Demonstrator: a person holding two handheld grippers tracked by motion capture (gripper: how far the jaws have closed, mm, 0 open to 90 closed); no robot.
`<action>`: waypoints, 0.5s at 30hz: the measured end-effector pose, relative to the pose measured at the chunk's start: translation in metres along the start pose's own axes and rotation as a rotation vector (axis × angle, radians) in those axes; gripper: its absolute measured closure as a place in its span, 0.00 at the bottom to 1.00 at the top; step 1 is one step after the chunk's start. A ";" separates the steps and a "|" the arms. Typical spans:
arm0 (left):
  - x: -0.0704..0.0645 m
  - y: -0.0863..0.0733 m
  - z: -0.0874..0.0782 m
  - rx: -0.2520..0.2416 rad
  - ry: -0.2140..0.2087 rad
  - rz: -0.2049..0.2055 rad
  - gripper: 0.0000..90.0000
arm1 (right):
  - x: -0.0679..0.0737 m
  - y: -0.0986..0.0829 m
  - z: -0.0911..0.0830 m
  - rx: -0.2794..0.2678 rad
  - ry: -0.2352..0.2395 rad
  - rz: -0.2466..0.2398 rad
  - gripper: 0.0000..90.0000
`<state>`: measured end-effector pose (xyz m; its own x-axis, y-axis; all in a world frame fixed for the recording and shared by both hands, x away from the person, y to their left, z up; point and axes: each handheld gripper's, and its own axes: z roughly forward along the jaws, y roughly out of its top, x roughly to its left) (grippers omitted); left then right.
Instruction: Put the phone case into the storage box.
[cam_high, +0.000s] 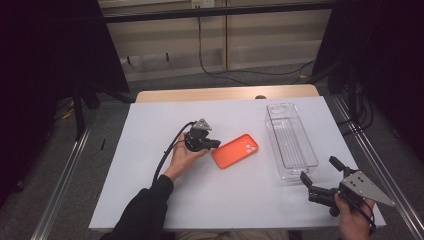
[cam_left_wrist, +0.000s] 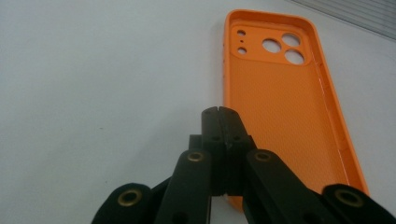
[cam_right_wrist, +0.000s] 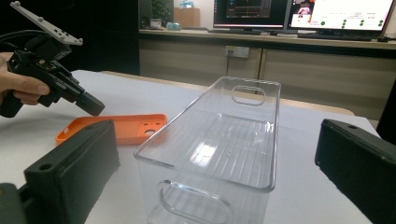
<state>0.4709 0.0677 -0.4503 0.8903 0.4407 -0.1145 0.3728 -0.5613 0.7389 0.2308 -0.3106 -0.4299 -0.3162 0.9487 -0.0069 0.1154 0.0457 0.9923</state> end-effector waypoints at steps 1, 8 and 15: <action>-0.001 0.000 0.000 0.002 -0.002 0.002 1.00 | 0.000 0.000 0.000 0.002 0.001 -0.001 0.00; -0.004 -0.003 -0.001 -0.010 -0.013 -0.003 1.00 | 0.000 0.000 0.001 0.001 0.002 0.004 0.00; -0.006 -0.004 -0.001 -0.017 -0.018 -0.006 1.00 | 0.000 0.000 0.000 -0.001 0.001 0.002 0.00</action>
<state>0.4638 0.0684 -0.4521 0.8926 0.4314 -0.1308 0.3739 -0.5463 0.7495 0.2307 -0.3106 -0.4298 -0.3171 0.9484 -0.0051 0.1153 0.0439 0.9924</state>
